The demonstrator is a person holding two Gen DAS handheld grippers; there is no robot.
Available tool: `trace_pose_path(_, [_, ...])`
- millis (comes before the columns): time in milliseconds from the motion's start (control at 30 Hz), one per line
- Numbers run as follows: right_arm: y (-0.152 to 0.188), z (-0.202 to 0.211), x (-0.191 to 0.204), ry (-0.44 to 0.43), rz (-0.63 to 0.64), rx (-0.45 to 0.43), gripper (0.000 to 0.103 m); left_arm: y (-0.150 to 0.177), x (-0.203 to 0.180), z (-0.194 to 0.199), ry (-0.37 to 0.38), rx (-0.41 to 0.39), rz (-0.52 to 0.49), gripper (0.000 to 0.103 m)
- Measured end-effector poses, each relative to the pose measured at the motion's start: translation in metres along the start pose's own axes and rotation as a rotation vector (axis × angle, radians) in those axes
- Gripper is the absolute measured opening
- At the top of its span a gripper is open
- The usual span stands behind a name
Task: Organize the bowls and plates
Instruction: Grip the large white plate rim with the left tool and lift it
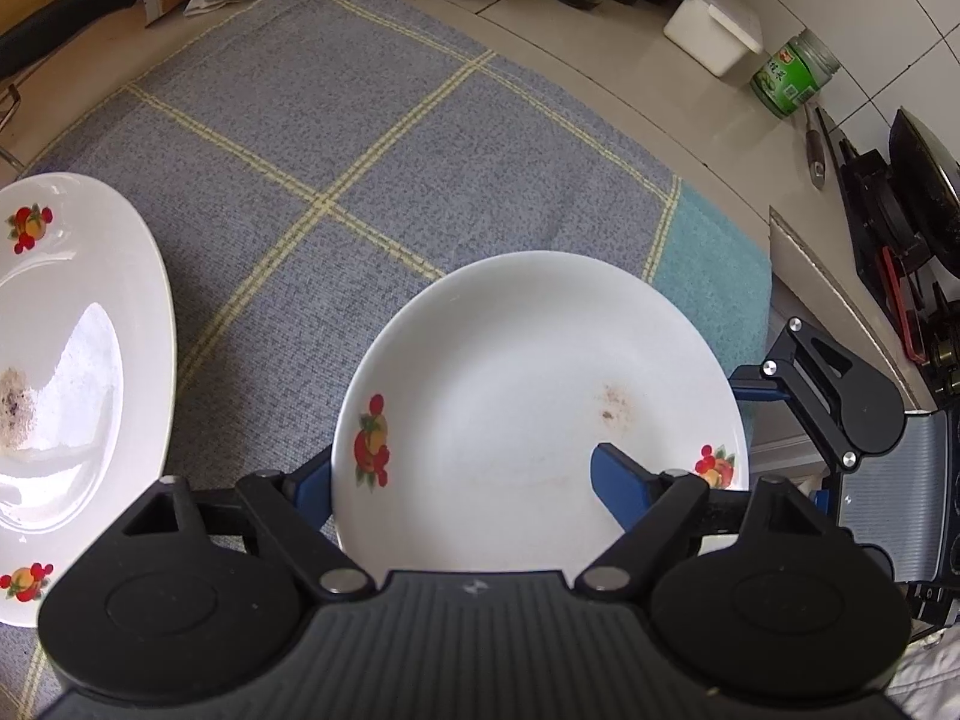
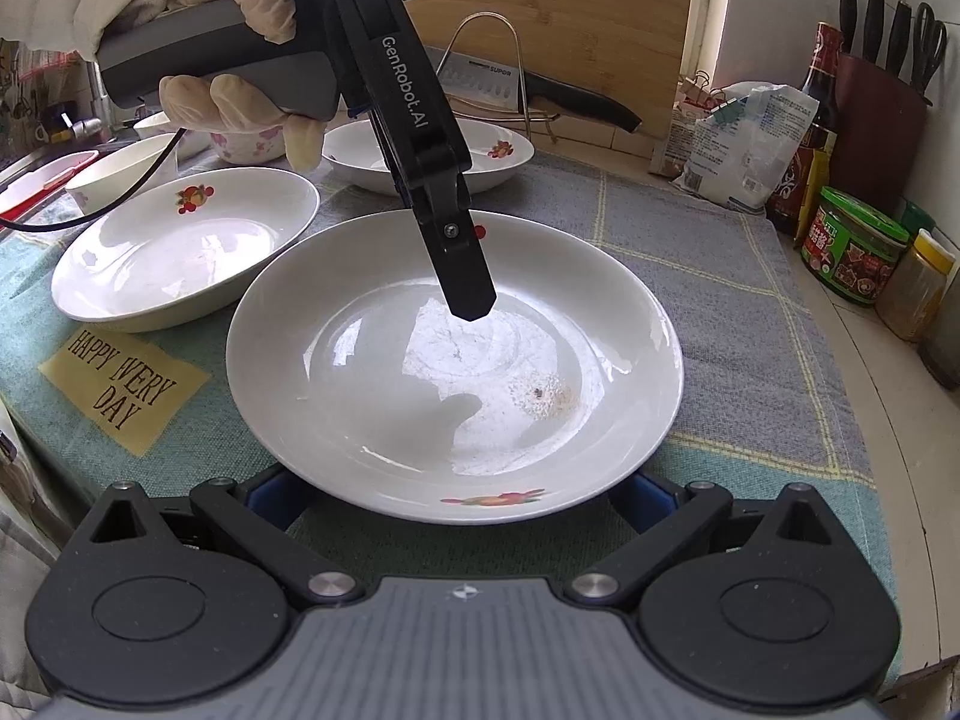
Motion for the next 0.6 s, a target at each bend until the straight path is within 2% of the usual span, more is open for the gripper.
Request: trace_pose_path(600, [-0.013, 0.003, -0.016, 0.024, 0.017, -0.004, 0.103, -0.018, -0.001, 0.011, 0.004, -0.062, -0.01, 0.085])
Point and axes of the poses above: each gripper's, at about its wrist camera, not at the fingertips, and z roughly against the way its jaws point, x to its left, y to its underside, the point moved 4 cm from there along -z, roughly the way its jaws point, and after that the axes turned 1 degree about -x, right-handed, at the moved point
